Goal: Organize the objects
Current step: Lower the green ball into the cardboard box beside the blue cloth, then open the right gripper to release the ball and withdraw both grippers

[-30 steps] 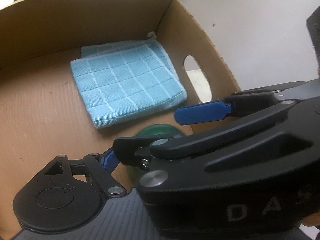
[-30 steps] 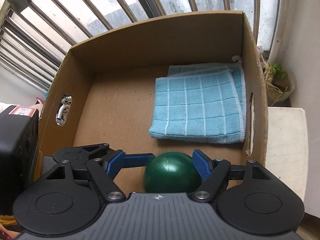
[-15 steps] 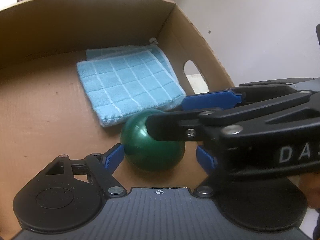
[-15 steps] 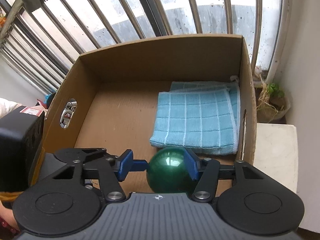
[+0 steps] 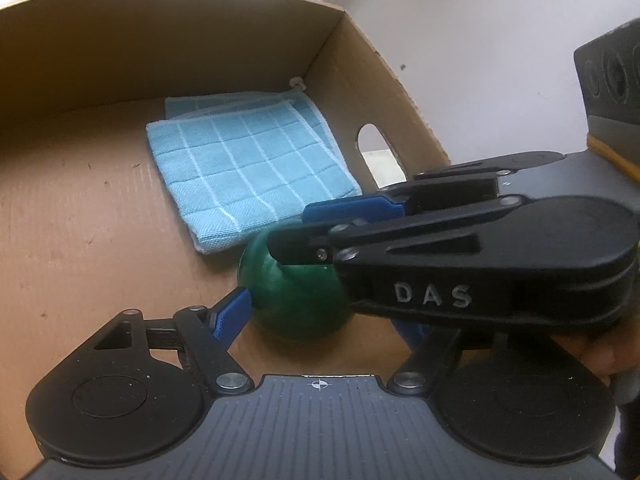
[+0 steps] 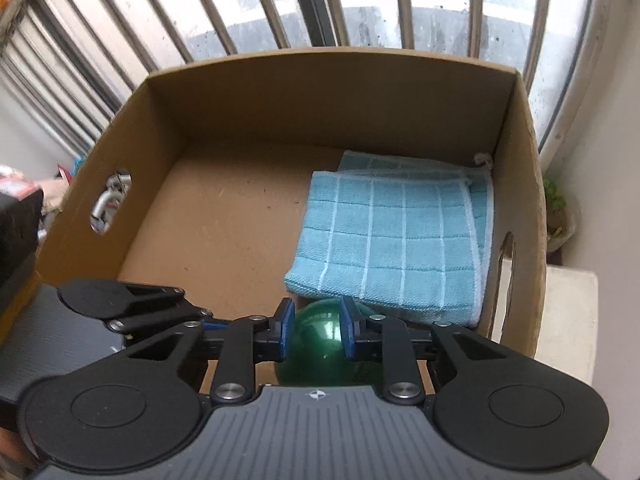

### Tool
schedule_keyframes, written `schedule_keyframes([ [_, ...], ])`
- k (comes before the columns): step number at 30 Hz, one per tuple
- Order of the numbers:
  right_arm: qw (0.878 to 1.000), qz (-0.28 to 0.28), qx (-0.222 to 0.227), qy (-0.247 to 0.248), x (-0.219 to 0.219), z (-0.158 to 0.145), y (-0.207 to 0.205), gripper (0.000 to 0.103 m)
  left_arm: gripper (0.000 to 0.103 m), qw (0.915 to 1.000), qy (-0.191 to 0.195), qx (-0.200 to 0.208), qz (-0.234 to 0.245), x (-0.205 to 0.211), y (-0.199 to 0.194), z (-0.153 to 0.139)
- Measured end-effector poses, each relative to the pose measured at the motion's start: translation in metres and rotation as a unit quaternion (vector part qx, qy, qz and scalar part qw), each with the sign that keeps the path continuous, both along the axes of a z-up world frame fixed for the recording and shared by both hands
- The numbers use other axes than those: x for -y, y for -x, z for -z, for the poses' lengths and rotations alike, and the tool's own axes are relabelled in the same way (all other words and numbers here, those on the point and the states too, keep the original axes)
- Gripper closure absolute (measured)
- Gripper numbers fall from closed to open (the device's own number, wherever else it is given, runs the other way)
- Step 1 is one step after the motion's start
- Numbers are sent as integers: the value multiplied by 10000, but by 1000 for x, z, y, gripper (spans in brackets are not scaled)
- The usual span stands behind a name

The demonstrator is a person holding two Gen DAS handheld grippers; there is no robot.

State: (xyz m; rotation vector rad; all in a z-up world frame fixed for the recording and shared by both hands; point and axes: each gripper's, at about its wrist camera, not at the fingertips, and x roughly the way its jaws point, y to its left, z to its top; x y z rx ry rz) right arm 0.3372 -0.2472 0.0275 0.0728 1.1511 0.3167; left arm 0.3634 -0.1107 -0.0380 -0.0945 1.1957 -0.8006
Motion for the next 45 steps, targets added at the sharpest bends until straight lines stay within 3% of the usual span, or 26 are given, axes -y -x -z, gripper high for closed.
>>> schedule_keyframes([
  [17, 9995, 14, -317, 50, 4, -4, 8, 76, 27, 9996, 189, -136, 136, 0, 12, -4],
  [22, 9983, 177, 430, -339, 17, -44, 39, 74, 24, 9996, 169, 199, 93, -4, 31, -24],
  [24, 9959, 251, 730, -478, 23, -60, 57, 64, 23, 9992, 207, 330, 56, -7, 42, -36],
  [30, 9740, 427, 1952, -1065, 39, -102, 149, 46, 18, 9945, 404, 961, -63, -27, 95, -79],
  [34, 9524, 389, 2621, -1510, 39, -108, 218, 29, 10, 9891, 553, 1360, -78, -52, 141, -101],
  [37, 9407, 263, 2866, -1797, 32, -103, 256, 18, 6, 9834, 605, 1705, -147, -70, 176, -107],
  [39, 9331, 206, 2955, -2041, 28, -96, 276, 5, 4, 9784, 618, 1953, -284, -87, 201, -105],
  [45, 9145, 624, 2882, -2771, 22, -57, 313, 0, 3, 9700, 821, 2090, -932, -137, 247, -76],
])
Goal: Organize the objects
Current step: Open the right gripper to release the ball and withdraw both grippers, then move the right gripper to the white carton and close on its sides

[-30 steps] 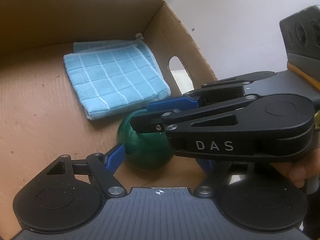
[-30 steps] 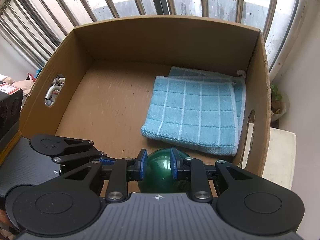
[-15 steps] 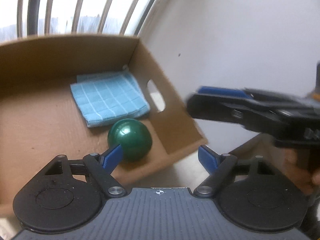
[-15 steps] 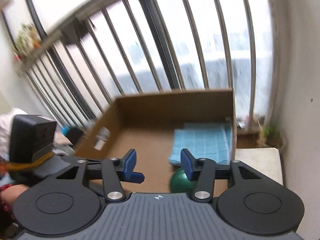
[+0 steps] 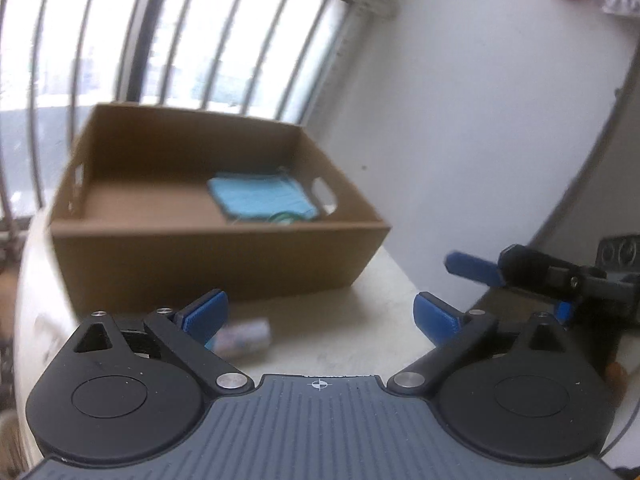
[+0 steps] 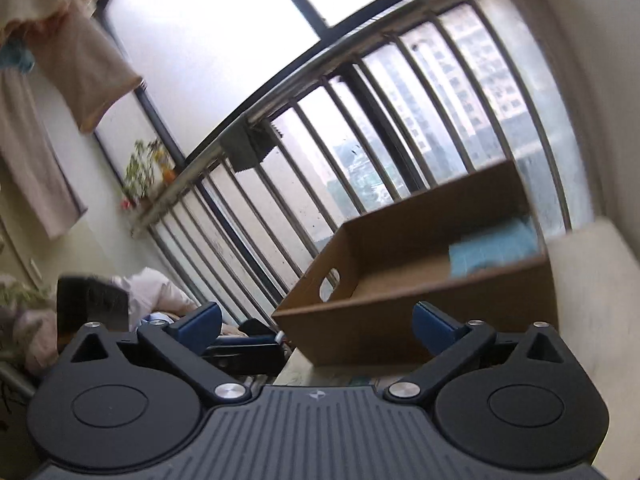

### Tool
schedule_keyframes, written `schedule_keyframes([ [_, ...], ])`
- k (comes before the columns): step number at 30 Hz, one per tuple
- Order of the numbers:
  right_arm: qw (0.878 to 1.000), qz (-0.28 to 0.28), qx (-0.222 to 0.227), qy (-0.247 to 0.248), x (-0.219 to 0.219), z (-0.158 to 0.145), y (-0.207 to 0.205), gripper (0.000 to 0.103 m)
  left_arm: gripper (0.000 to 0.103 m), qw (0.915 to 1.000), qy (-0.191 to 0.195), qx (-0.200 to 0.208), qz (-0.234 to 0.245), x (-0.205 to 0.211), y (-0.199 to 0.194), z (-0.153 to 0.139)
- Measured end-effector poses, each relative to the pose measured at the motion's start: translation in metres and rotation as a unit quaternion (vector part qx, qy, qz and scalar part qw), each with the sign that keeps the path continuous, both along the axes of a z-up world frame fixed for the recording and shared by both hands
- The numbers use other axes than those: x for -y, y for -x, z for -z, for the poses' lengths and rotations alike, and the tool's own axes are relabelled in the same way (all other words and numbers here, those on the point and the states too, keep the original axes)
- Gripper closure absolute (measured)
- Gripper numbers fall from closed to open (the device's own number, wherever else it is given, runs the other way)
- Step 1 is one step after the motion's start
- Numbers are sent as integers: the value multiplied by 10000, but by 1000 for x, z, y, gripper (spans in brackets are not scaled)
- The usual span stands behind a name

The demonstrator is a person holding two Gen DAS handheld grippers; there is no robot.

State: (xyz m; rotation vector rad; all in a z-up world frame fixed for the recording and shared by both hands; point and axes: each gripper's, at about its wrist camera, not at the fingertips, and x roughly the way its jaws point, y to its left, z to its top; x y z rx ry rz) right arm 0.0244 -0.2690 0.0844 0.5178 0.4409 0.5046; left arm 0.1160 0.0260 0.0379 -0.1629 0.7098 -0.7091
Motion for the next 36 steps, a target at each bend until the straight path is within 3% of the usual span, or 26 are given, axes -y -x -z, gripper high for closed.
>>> schedule_keyframes([
  [9, 9962, 501, -587, 398, -32, 65, 19, 0, 2, 9938, -269, 266, -1043, -34, 44, 49],
  [15, 9855, 866, -982, 1076, -56, 84, 30, 0, 1, 9878, -425, 378, -1452, -62, 64, 63],
  [21, 9682, 1206, -642, 2095, -95, 78, 33, 0, 0, 9804, -674, 532, -1773, -81, 65, 72],
  [26, 9485, 1444, -280, 2806, -125, 71, 27, 0, 0, 9804, -679, 450, -1793, -99, 58, 79],
  [31, 9541, 1376, -256, 2648, -134, 67, 13, 0, 0, 9819, -608, 463, -1733, -111, 49, 86],
  [36, 9790, 815, -497, 1800, -128, 75, -7, 0, 0, 9848, -591, 470, -1566, -117, 43, 94],
])
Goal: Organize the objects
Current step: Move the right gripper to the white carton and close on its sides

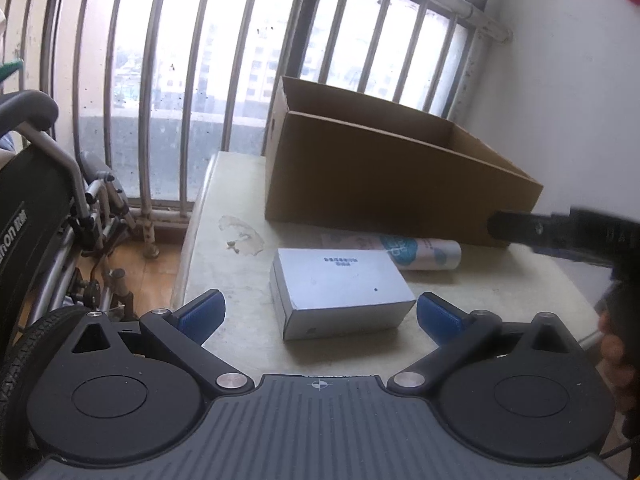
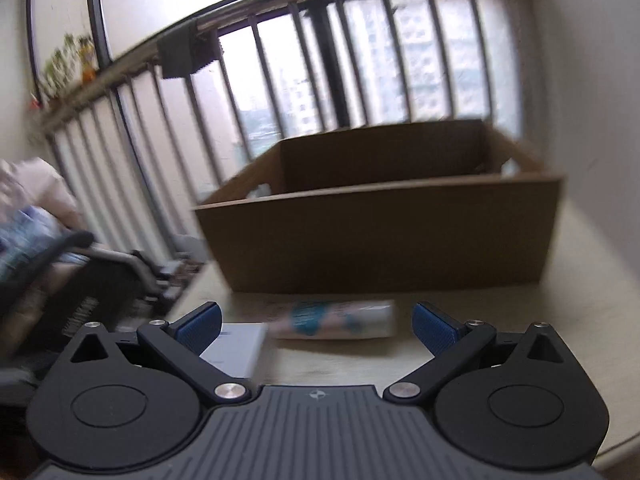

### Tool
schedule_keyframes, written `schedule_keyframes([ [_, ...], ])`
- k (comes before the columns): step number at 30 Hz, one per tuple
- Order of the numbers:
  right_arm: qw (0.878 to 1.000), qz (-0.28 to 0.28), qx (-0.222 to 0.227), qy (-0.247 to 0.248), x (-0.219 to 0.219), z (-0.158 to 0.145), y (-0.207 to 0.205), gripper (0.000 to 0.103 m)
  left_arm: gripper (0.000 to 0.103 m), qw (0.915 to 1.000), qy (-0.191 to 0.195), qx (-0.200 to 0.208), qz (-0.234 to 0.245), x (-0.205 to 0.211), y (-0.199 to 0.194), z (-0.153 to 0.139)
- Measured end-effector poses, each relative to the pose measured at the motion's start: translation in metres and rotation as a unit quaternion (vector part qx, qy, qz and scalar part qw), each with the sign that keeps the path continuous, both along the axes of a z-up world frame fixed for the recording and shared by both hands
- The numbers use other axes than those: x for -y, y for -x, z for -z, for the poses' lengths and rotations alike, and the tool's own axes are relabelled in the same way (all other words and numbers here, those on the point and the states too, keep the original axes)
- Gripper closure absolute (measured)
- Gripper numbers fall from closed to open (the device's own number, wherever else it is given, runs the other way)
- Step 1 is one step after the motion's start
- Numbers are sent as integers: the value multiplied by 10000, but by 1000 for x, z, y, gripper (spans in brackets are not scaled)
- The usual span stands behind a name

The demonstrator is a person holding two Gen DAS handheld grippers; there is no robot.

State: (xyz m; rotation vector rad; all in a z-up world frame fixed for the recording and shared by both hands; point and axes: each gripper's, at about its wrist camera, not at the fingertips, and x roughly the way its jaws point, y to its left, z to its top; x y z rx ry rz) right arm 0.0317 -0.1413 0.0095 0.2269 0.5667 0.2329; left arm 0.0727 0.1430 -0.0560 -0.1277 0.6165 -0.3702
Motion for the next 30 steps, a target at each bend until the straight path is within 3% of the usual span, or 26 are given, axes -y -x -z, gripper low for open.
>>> schedule_keyframes([
  [7, 9932, -733, -454, -783, -7, 13, -25, 0, 0, 9996, -11, -61, 278, 1, -5, 9],
  [14, 9853, -963, -906, -1083, -16, 29, -43, 0, 0, 9980, 57, -311, 542, 7, -13, 21],
  [27, 9749, -1243, -1445, -1153, -30, 49, -58, 31, 0, 9941, 156, -432, 980, 22, -13, 31],
  [30, 9739, -1298, -1473, -1137, -31, 50, -58, 33, 0, 9946, 91, -413, 951, 24, -13, 31],
])
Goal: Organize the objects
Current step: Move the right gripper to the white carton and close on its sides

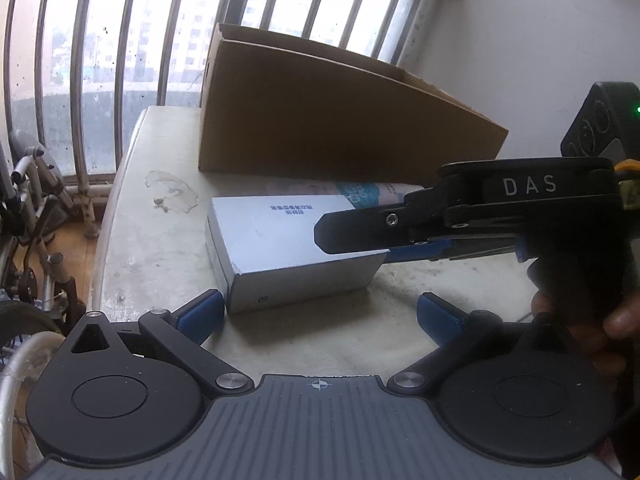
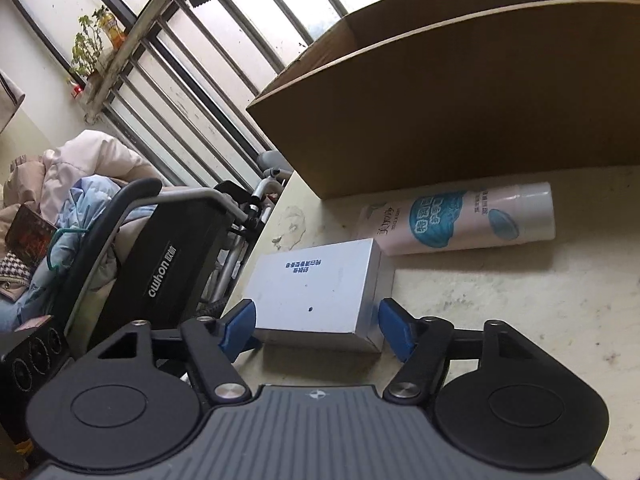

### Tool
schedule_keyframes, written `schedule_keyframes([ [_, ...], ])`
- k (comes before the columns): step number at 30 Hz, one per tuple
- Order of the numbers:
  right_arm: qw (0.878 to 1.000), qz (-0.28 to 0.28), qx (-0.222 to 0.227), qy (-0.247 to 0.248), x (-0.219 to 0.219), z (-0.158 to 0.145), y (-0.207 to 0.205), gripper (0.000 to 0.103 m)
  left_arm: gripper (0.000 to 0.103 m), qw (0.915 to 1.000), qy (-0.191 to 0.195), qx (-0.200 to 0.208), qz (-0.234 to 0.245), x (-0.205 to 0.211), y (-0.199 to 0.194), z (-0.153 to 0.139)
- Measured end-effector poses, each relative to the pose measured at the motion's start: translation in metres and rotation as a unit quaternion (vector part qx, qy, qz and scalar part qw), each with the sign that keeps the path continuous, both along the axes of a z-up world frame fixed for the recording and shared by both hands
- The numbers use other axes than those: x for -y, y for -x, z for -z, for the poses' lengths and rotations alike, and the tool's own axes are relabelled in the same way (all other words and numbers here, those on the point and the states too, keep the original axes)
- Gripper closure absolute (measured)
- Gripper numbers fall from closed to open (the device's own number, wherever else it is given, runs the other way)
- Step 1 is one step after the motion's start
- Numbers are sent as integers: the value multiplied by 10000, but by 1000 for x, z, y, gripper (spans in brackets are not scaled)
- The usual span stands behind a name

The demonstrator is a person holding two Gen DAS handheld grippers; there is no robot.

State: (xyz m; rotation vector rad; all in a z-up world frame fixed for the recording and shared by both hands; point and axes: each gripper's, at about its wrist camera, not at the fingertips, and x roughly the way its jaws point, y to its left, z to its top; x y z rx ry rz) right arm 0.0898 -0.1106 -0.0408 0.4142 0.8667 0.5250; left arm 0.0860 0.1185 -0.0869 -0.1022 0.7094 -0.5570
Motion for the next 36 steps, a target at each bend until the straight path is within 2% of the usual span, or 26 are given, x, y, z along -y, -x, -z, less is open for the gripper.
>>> schedule_keyframes([
  [4, 10000, -34, 37, 52, 1, 0, 1, 37, 0, 10000, 14, -11, -24, 0, 0, 0],
  [17, 9998, -38, 116, 127, 15, -1, 10, 37, 0, 9996, 188, -170, 129, 15, 9, -1],
  [36, 9986, 474, 182, 127, 63, 2, 26, 36, 0, 9971, 144, -220, 721, 64, 14, 0],
])
